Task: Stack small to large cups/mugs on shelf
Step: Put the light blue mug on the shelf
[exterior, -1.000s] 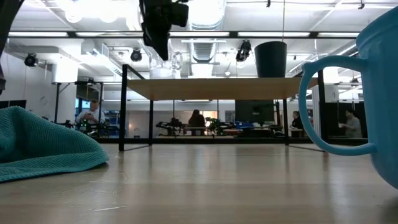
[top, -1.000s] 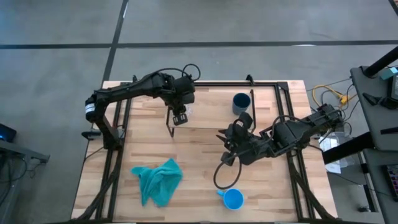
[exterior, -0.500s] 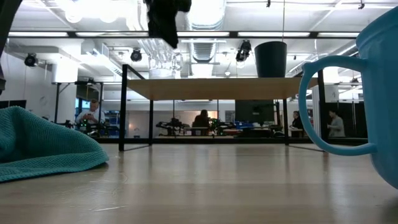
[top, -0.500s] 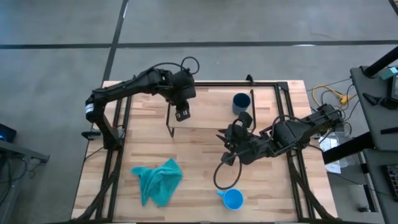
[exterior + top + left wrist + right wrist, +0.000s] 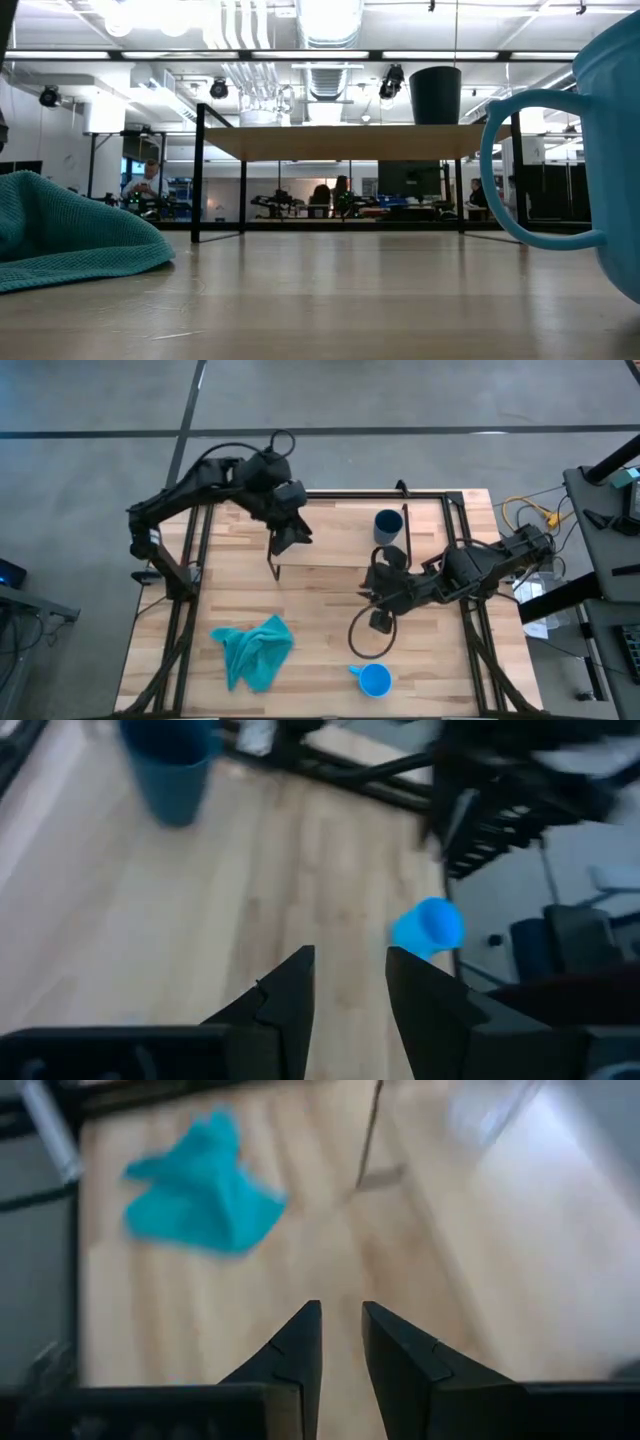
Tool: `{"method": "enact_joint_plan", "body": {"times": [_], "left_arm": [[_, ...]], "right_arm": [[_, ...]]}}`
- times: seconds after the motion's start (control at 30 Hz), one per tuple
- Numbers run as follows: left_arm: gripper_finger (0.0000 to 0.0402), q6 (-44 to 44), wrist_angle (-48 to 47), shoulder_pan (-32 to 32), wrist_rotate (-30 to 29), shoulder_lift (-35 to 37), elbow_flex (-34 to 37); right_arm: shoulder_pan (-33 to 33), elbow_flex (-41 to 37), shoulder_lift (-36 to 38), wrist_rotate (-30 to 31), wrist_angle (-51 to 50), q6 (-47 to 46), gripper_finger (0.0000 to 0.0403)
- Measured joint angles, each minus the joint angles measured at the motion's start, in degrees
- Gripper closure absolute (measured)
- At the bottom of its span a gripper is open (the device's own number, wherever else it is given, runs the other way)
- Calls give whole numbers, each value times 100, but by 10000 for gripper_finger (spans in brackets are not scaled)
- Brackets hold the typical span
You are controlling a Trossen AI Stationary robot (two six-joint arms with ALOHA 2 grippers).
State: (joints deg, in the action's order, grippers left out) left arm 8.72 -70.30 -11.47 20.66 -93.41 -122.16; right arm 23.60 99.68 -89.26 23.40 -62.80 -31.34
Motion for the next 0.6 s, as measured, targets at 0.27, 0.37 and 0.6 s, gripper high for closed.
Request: {"method": "enact_joint_plan", "body": {"times": [0.27, 0.37, 0.6], "left_arm": [[289, -27, 468, 814, -128, 208, 10], [289, -16, 642, 931, -178, 207, 15], [289, -53, 1207, 1168, -186, 279, 19]], "right_arm": [[42, 0, 18, -2022, -457, -847, 323], [64, -7, -42, -2478, -456, -874, 323], [267, -491, -106, -2592, -363, -873, 324]]}}
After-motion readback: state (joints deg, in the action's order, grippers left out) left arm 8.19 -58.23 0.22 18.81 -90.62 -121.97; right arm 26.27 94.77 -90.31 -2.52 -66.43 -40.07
